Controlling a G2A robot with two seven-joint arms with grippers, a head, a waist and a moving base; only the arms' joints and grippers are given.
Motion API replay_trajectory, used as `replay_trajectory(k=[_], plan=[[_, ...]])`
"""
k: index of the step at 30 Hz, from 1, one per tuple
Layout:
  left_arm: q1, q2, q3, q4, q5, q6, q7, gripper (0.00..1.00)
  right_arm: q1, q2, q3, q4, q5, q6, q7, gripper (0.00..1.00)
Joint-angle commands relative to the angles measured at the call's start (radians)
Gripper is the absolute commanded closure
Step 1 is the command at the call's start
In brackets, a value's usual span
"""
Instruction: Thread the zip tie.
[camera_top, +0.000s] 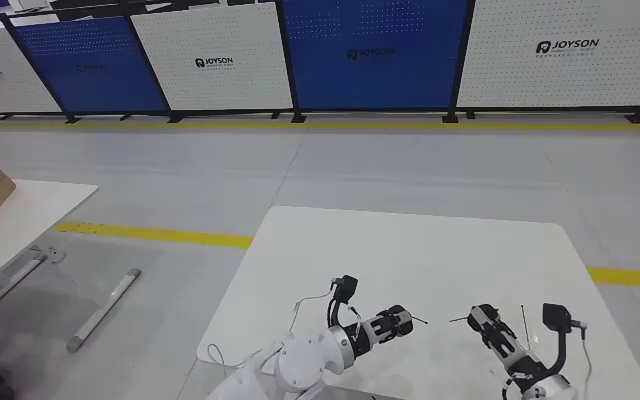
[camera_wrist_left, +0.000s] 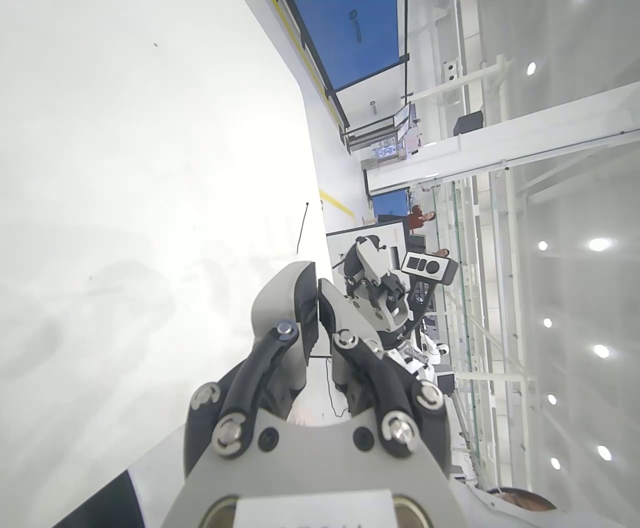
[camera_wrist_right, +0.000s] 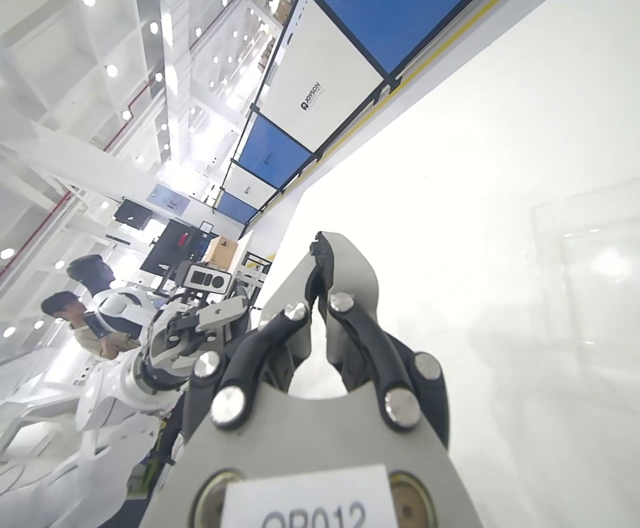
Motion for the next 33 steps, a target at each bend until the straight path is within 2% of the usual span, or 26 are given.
replay_trajectory(k=[1,6,18,21,25,29,33], plan=[[0.0,0.0,0.0,0.0,0.0,0.0,0.0,1.0,0.015,-0.003,-0.022,0.005,-0.008,0.005,0.011,1.0],[0.0,0.0,0.0,0.0,0.0,0.0,0.0,1.0,0.048,-0.011,-0.058,0.02,0.004,0.014,0.024,1.0],[0.0,0.0,0.0,0.0,0.0,0.0,0.0,1.0,0.048,-0.011,-0.059,0.021,0.004,0.014,0.022,1.0],[0.0,0.0,0.0,0.0,0.0,0.0,0.0,1.0,0.044,-0.014,-0.069,0.032,0.0,-0.014,0.002,1.0],[0.0,0.0,0.0,0.0,0.0,0.0,0.0,1.0,0.01,-0.018,-0.063,0.038,0.011,-0.086,-0.058,1.0],[0.0,0.0,0.0,0.0,0.0,0.0,0.0,1.0,-0.041,-0.022,-0.058,0.024,-0.029,-0.132,-0.153,1.0],[0.0,0.0,0.0,0.0,0.0,0.0,0.0,1.0,-0.093,-0.029,-0.072,0.006,-0.106,-0.134,-0.273,1.0]])
